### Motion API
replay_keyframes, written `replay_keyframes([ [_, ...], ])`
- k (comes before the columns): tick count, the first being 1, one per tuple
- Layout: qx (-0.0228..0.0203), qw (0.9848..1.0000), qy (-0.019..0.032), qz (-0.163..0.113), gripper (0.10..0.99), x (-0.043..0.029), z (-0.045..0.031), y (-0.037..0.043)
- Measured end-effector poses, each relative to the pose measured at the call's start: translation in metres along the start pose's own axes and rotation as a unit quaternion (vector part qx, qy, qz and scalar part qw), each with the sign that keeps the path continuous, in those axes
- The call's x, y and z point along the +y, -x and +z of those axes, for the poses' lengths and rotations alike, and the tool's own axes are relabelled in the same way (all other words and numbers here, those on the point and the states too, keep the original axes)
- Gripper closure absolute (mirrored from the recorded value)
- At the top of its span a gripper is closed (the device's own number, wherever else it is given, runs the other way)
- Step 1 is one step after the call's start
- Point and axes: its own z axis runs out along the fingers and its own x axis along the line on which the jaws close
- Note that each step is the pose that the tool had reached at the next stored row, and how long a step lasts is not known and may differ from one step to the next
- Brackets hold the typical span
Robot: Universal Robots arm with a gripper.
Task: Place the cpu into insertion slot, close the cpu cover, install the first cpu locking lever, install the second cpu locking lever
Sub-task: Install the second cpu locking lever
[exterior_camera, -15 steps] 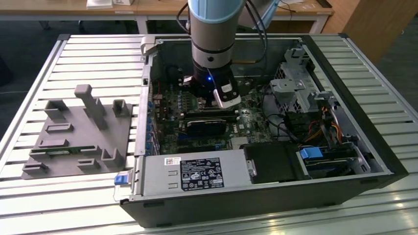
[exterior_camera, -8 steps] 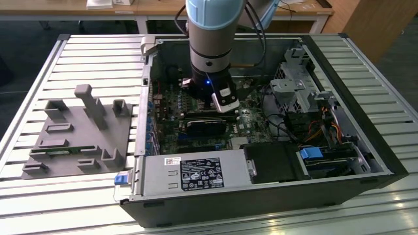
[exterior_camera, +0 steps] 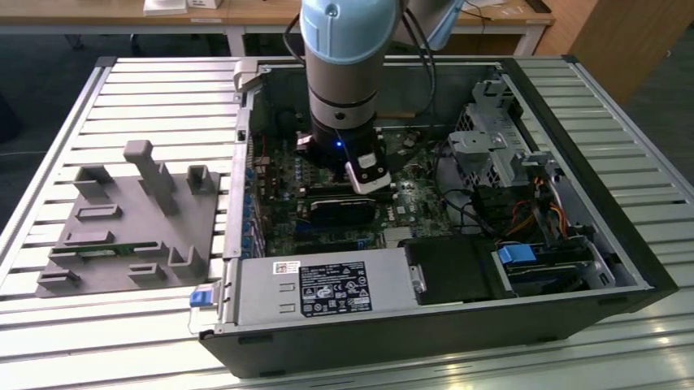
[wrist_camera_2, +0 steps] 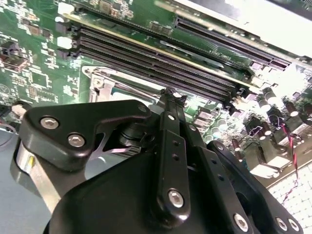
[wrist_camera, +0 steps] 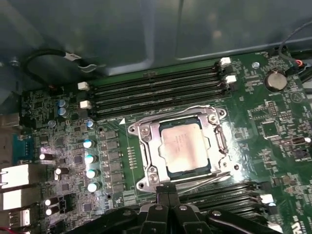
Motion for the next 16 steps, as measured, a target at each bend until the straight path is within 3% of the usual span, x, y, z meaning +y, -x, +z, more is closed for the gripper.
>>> replay_keyframes([
  [8,0.0003,1.0000,0.0059,-0.003,0.984,-0.0033,0.0057,-0.0064],
  [16,0.0005,1.0000,0.0076,-0.005,0.984,-0.0041,0.0109,-0.0101],
])
